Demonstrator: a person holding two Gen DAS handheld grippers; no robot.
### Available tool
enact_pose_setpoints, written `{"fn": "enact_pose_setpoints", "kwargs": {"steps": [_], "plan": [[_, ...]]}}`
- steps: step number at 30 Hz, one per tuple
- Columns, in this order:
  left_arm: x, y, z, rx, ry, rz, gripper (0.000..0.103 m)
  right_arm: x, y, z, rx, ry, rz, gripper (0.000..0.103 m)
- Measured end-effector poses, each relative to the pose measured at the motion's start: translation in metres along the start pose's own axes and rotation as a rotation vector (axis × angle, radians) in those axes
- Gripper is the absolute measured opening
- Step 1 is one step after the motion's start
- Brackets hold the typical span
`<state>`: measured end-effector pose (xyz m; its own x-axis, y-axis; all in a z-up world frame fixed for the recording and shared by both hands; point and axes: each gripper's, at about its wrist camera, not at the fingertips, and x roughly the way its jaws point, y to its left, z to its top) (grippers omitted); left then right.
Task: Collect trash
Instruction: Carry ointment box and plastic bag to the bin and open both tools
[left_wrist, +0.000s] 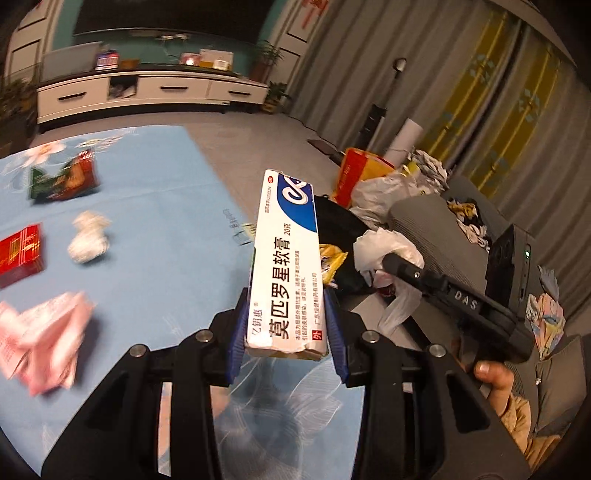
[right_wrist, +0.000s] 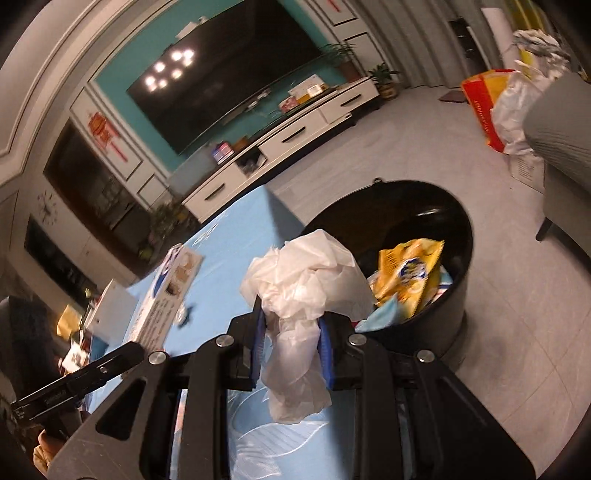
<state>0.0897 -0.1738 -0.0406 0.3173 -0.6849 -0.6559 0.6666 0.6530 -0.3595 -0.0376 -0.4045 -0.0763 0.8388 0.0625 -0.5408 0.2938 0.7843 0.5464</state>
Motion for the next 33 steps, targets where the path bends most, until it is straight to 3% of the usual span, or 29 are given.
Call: {"fn": "enact_pose_setpoints", "kwargs": {"steps": [13,15,17,27,33], "plan": [[0.109,-0.034,0.042,0.026,0.117,0.0,0.039,0.031,-0.047,0.034,0.101,-0.044,-0.031,0.03],[0.12,-0.034,0.046,0.022,0.126,0.004,0.04,0.038,-0.052,0.038,0.106,-0.034,-0.044,0.051],[0.126,-0.033,0.048,0.017,0.129,0.019,0.049,0.046,-0.057,0.041,0.122,-0.03,-0.075,0.06],[0.105,-0.024,0.031,0.006,0.114,0.029,0.06,0.03,-0.062,0.026,0.121,-0.015,-0.086,0.064],[0.064,-0.024,0.004,0.034,0.078,0.089,0.074,0.013,-0.05,0.015,0.095,0.01,-0.073,0.07]]}}
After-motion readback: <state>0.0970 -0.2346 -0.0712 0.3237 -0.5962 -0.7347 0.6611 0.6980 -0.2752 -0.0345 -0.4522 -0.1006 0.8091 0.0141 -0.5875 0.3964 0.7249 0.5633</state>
